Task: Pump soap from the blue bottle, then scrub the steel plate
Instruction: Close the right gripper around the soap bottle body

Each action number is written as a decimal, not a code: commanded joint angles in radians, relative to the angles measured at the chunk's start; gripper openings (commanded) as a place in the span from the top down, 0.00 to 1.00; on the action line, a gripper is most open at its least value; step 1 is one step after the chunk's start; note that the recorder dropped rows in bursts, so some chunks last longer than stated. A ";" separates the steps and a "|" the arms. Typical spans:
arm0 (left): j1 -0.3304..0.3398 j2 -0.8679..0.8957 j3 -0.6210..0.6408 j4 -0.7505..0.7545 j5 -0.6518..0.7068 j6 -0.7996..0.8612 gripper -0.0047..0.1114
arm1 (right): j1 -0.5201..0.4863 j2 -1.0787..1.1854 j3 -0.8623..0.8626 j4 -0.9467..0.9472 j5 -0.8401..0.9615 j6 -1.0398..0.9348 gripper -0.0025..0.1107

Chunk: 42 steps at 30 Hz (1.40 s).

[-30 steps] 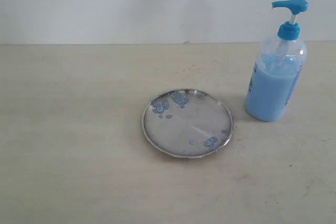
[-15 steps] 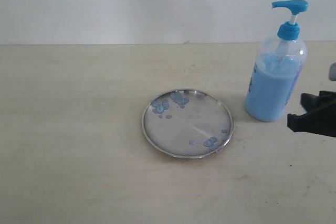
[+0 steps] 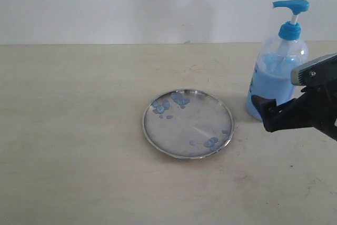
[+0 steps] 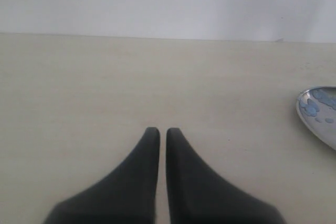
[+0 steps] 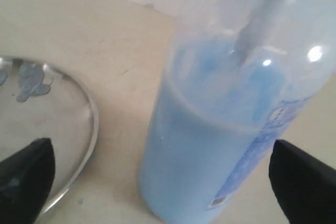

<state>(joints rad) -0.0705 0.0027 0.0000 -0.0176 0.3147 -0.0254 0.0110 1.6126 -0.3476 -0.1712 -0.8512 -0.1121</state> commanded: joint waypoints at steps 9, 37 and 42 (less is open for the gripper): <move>-0.008 -0.003 0.000 0.000 -0.009 -0.012 0.92 | -0.001 0.162 -0.075 0.084 -0.242 -0.075 0.06; -0.008 -0.003 0.000 0.000 -0.009 -0.012 0.92 | -0.001 0.446 -0.363 0.121 -0.141 -0.075 0.98; -0.008 -0.003 0.000 0.000 -0.009 -0.012 0.92 | -0.001 0.446 -0.363 0.121 -0.122 -0.077 0.98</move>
<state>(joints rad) -0.0705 0.0027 0.0000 -0.0176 0.3147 -0.0254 0.0110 2.0541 -0.7084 -0.0441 -1.0247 -0.1760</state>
